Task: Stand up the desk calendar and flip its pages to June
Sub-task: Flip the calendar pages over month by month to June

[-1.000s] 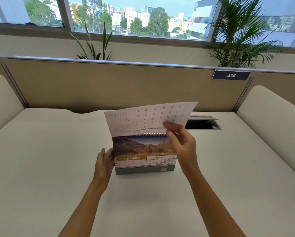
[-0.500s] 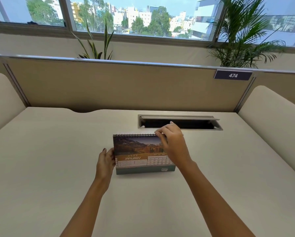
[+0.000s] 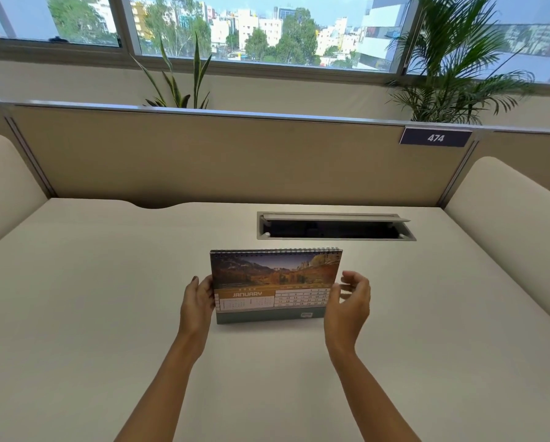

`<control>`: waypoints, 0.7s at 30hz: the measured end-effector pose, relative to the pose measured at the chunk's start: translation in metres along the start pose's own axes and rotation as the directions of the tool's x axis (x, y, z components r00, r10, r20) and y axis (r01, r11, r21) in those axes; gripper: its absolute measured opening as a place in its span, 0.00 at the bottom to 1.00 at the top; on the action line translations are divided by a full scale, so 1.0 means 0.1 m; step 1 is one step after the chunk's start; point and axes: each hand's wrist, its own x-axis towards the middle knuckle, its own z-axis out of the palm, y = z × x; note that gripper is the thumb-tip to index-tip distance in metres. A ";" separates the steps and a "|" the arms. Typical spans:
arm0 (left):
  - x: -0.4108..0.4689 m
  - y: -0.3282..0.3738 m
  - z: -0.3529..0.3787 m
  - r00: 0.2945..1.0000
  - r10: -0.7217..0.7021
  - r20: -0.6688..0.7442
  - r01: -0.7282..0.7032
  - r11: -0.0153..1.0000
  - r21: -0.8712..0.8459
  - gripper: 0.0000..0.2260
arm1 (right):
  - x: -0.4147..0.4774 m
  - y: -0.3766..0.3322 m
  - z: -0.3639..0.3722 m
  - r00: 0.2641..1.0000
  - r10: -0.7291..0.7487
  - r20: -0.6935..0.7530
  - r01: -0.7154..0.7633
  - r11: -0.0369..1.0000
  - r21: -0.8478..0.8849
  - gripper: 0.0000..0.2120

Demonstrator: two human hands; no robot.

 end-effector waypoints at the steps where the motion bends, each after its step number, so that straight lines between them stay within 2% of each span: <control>1: 0.00 0.00 0.00 1.000 0.001 0.000 -0.001 1.000 -0.001 0.23 | -0.03 0.07 -0.01 0.997 0.064 0.035 -0.064 0.998 0.003 0.12; 4: 0.00 0.00 0.01 1.000 0.000 -0.008 0.000 1.000 0.001 0.23 | -0.11 0.19 -0.03 0.983 0.163 0.085 -0.163 0.987 -0.010 0.11; 7: 0.01 -0.01 -0.01 1.000 -0.007 -0.012 0.007 1.000 0.003 0.24 | -0.13 0.23 -0.03 0.977 0.187 0.102 -0.187 0.982 -0.002 0.11; 21: 0.01 -0.02 0.02 1.000 -0.009 -0.030 0.009 1.000 0.014 0.25 | -0.08 0.25 -0.04 0.981 0.122 0.148 -0.122 0.992 -0.011 0.15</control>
